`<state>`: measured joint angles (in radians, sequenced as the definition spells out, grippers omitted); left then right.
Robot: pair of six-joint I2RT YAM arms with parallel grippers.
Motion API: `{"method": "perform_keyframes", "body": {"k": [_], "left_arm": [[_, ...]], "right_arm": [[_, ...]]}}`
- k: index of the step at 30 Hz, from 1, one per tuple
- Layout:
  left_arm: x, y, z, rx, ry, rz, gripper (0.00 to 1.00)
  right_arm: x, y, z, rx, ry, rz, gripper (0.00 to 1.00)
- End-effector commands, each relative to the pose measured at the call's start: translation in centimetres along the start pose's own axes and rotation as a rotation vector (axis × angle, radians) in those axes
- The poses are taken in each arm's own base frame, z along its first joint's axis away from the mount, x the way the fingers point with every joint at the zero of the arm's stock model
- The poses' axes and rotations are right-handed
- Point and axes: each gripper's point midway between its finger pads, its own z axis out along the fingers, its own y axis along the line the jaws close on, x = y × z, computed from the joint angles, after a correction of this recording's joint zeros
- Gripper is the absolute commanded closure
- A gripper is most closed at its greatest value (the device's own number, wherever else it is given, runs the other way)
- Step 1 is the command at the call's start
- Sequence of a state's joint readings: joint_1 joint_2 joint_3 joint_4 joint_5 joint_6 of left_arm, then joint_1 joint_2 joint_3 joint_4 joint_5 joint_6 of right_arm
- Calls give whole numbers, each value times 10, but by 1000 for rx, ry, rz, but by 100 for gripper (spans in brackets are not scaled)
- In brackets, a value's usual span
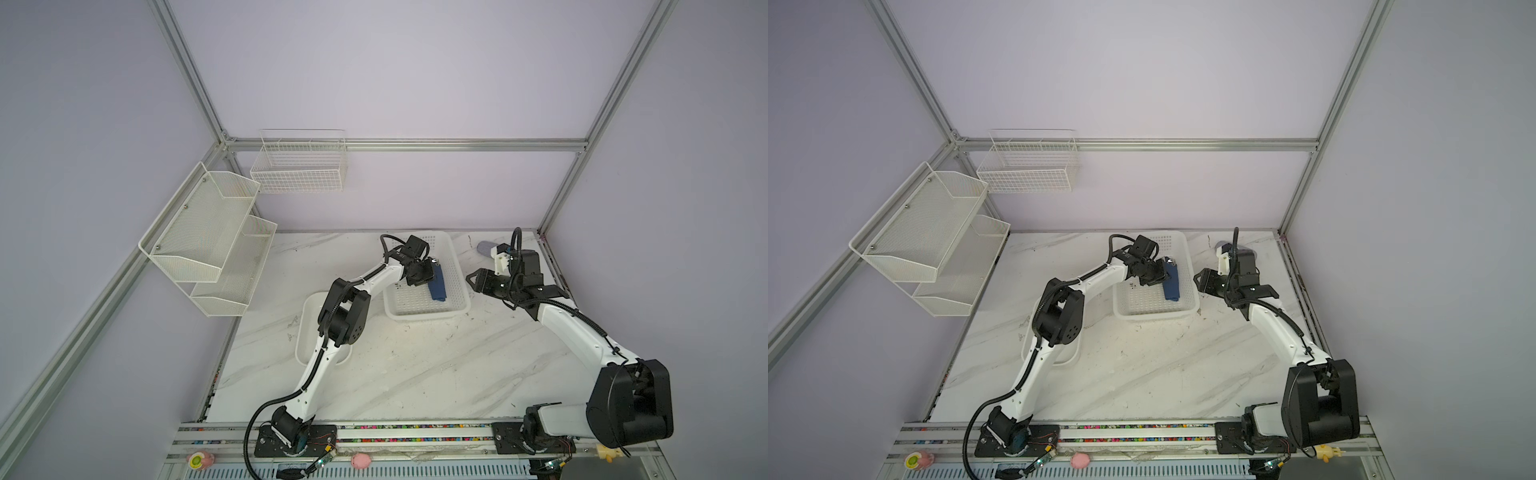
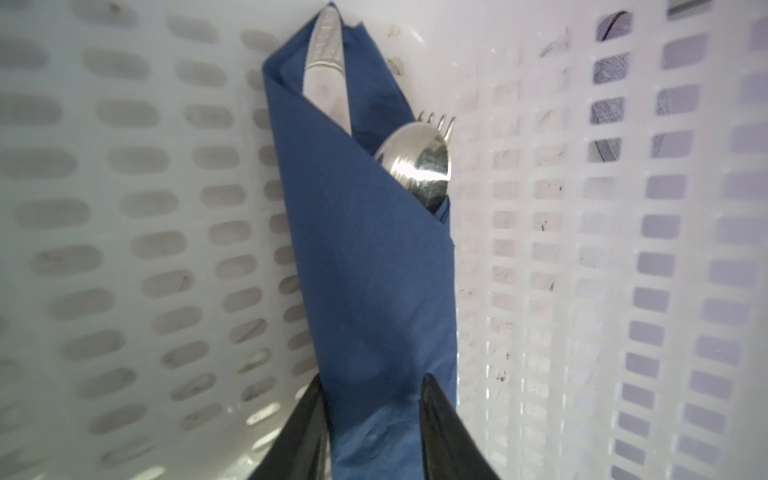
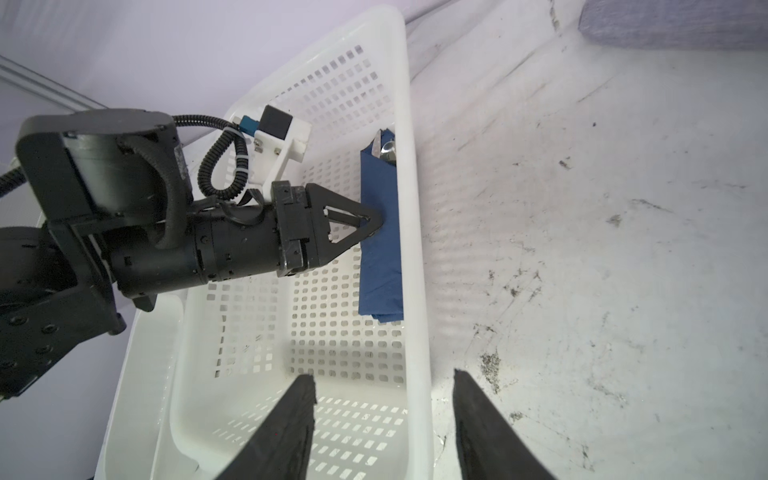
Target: Place the utensils on the paper napkin and roll it up
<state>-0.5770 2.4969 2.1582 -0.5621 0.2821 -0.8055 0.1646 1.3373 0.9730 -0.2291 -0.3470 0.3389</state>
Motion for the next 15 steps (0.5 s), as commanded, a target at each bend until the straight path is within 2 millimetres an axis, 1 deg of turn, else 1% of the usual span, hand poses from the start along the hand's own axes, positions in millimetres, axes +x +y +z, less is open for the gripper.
{"method": "perform_keyframes", "body": {"k": [1, 2, 5, 6, 7, 8, 9, 10, 12, 14, 15], "left_arm": [[-33, -59, -74, 102, -139, 100, 52], [-36, -67, -86, 118, -159, 126, 50], [-44, -97, -137, 191, -248, 219, 46], [-46, -104, -156, 202, -289, 255, 45], [-48, -107, -172, 204, -329, 285, 44], [-49, -110, -192, 204, -378, 317, 42], [-49, -108, -210, 189, -427, 354, 40], [-47, -103, -223, 167, -465, 380, 38], [-41, -85, -250, 95, -555, 429, 30], [-34, -62, -271, 18, -638, 468, 17], [-29, -47, -280, -30, -674, 492, 10]], "right_arm": [[-24, -5, -21, 93, -101, -15, 39], [-29, -7, -25, 120, -120, -16, 36], [-49, -23, -43, 254, -206, -5, 33], [-56, -30, -51, 306, -250, 4, 32], [-62, -35, -59, 345, -288, 10, 31], [-69, -41, -68, 391, -335, 4, 31], [-75, -47, -76, 435, -385, 4, 30], [-79, -53, -82, 467, -425, 7, 30], [-84, -64, -92, 536, -502, -14, 30], [-82, -70, -91, 550, -547, -68, 31], [-80, -72, -89, 546, -572, -102, 31]]}}
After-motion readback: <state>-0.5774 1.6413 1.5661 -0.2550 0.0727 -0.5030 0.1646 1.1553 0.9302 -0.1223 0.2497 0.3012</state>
